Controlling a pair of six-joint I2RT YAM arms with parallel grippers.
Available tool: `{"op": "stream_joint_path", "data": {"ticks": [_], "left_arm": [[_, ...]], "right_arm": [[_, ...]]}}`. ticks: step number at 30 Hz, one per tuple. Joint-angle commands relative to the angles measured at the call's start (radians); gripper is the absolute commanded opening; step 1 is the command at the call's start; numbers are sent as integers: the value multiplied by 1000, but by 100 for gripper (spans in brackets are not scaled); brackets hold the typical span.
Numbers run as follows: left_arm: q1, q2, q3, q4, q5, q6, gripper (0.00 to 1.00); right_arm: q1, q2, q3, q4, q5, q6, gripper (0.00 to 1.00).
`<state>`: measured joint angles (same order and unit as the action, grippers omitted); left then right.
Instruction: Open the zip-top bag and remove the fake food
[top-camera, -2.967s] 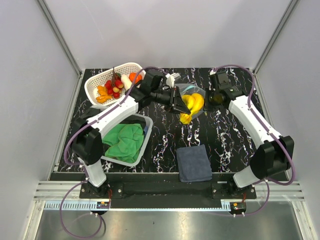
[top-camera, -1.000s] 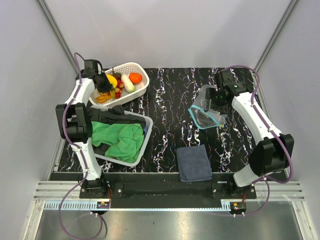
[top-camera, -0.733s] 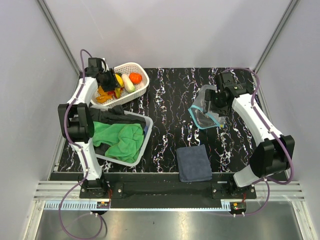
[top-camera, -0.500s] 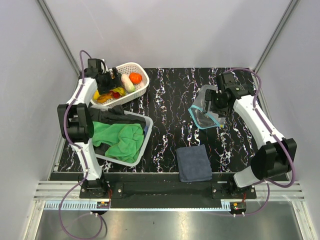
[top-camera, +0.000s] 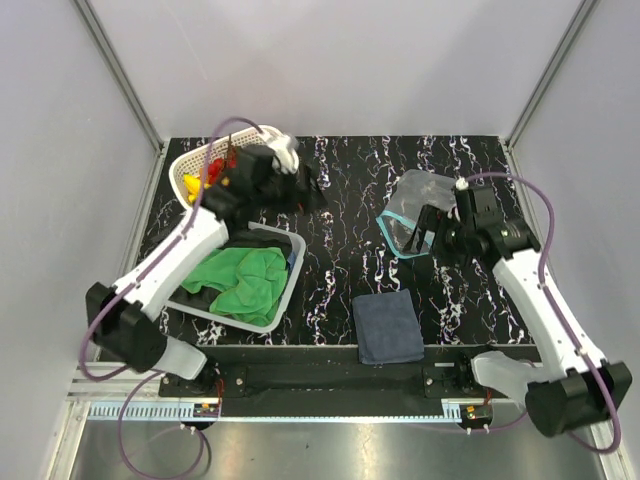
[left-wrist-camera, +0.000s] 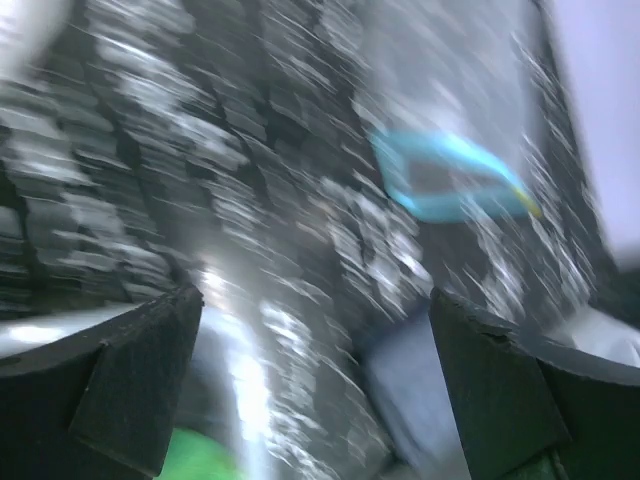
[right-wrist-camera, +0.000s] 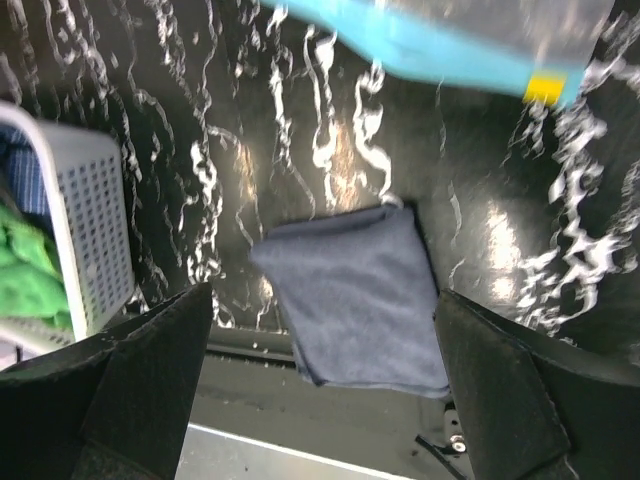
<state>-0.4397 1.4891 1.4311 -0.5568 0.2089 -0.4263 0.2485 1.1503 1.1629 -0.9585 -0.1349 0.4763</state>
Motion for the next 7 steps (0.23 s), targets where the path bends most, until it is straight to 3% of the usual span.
{"op": "stream_joint_path", "data": {"ticks": [1,2,7], "left_arm": [[-236,-121,-168,115,23,-156,99],[-311,-142,-208,139,30,-166,99],[-448,-319,-314,303,81,-319,99]], "right_arm": [[0,-166,-143,63,-103,79,100],[1,-196,-166,81,-121,85,100],[1,-432,-223,100,-247,174,100]]}}
